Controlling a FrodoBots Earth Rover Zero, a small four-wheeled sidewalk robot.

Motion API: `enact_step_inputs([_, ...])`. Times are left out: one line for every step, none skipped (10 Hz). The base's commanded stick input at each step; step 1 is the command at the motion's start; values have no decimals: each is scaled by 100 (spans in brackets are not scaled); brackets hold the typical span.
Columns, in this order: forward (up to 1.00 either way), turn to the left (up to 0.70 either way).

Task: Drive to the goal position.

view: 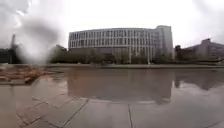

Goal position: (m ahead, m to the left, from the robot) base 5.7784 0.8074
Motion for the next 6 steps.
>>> enact_step_inputs([70,0])
enact_step_inputs([70,0])
enact_step_inputs([70,0])
enact_step_inputs([70,0])
enact_step_inputs([70,0])
enact_step_inputs([70,0])
